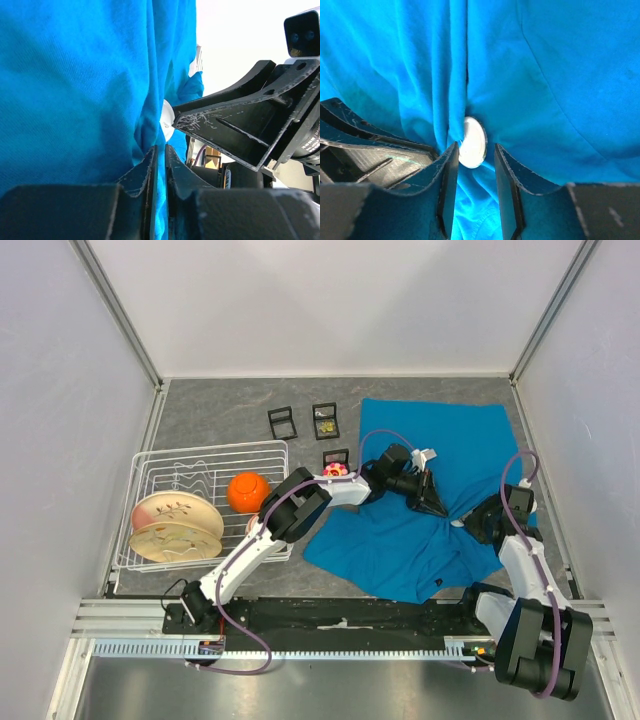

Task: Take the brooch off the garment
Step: Pick up the brooch from the clothes.

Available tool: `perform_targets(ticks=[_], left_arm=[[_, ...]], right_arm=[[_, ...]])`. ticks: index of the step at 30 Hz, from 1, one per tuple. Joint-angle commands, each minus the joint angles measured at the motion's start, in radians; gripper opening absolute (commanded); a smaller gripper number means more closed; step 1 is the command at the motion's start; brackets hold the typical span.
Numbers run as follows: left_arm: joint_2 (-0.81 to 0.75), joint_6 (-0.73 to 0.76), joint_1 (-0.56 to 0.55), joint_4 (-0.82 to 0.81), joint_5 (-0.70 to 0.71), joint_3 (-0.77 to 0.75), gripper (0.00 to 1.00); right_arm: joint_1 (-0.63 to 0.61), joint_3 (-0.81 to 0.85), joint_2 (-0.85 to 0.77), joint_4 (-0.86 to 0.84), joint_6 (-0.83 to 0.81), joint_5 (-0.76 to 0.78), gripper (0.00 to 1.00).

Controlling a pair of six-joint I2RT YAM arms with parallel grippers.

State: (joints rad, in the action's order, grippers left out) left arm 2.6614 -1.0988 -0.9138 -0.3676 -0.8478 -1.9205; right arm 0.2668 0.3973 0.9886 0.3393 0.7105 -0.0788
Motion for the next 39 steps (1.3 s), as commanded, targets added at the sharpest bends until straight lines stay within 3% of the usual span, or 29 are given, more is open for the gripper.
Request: perform_targets(ticks=[1,7,14,22,29,39], left_arm=[[0.000,-0.021,-0.002,0.013,-0.014,-0.037,0.15],[0.005,-0.007,-0.005,0.033,-0.016,-0.038,0.14],[0.005,0.013,-0.010,0.058,-0.008,-0.046,0.12],[0.008,0.025,-0.010,0.071,-0.013,-0.057,0.12],[0.003,0.027,-0.010,0.078,-0.019,-0.045,0.11],[0.005,0.031,-0.011,0.087,-0.016,-0.035,0.10]], right_arm=[[0.008,-0.012,-0.031,-0.023,-0.019,-0.027,0.44],[0.012,-0.015,-0.025,-0.039,-0.029,-0.052,0.51],[0.014,0.017,0.082,-0.048,-0.089,-0.055,0.44],[0.014,0.011,0.087,-0.082,-0.083,-0.070,0.38],[0.041,-0.003,0.061,-0.094,-0.068,-0.076,0.49],[0.077,-0.006,0.082,-0.144,-0.060,-0.162,0.47]])
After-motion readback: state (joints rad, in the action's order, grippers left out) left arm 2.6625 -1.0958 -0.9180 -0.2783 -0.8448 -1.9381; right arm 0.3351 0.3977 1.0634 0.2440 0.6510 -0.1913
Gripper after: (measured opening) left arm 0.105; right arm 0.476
